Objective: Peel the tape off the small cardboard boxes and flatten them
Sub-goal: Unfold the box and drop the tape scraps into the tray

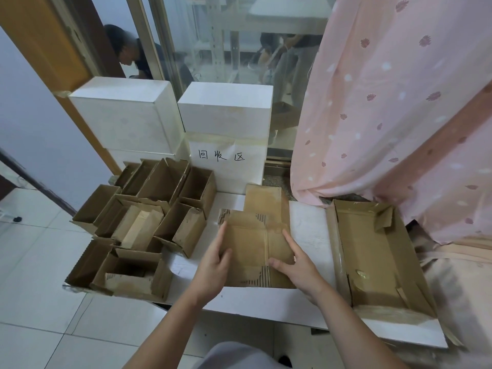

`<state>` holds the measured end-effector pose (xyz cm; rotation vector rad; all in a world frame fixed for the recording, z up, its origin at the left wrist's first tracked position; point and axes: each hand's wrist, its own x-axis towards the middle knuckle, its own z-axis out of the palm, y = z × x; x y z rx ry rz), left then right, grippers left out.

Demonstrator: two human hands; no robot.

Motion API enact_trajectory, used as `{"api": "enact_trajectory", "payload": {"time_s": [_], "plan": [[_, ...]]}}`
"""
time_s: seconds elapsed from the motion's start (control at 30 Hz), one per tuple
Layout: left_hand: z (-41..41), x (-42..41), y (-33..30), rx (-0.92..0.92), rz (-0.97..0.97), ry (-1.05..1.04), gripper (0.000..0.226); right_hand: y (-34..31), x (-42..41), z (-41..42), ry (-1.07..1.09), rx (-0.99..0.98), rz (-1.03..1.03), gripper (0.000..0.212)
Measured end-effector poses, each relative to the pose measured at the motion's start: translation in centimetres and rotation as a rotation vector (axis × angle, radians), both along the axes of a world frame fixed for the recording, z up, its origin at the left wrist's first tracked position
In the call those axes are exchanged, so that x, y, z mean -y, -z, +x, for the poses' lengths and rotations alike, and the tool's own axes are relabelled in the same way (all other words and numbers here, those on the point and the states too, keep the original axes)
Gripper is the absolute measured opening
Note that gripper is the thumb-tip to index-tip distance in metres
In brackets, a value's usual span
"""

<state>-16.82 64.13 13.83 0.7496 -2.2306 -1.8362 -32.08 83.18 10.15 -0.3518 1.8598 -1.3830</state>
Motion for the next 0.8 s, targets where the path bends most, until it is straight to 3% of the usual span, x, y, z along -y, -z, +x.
{"api": "enact_trajectory", "payload": {"time_s": [0.17,0.47,0.6,0.8], "plan": [[-0.1,2.2,-0.1,-0.018,0.206,-0.084,0.062,0.0,0.8,-0.6,-0.003,0.007,-0.103,0.099],[-1.6,4.5,1.8,0.173,-0.058,0.010,0.089,-0.4,5.0,0.1,-0.041,-0.436,0.206,0.105],[-2.7,5.0,3.8,0.233,-0.046,0.040,0.087,1.6,5.3,0.5,-0.020,-0.383,0.313,0.110],[-7.6,5.5,5.6,0.240,-0.119,0.109,0.083,3.1,4.2,-2.9,0.119,-0.264,0.274,0.108]]}}
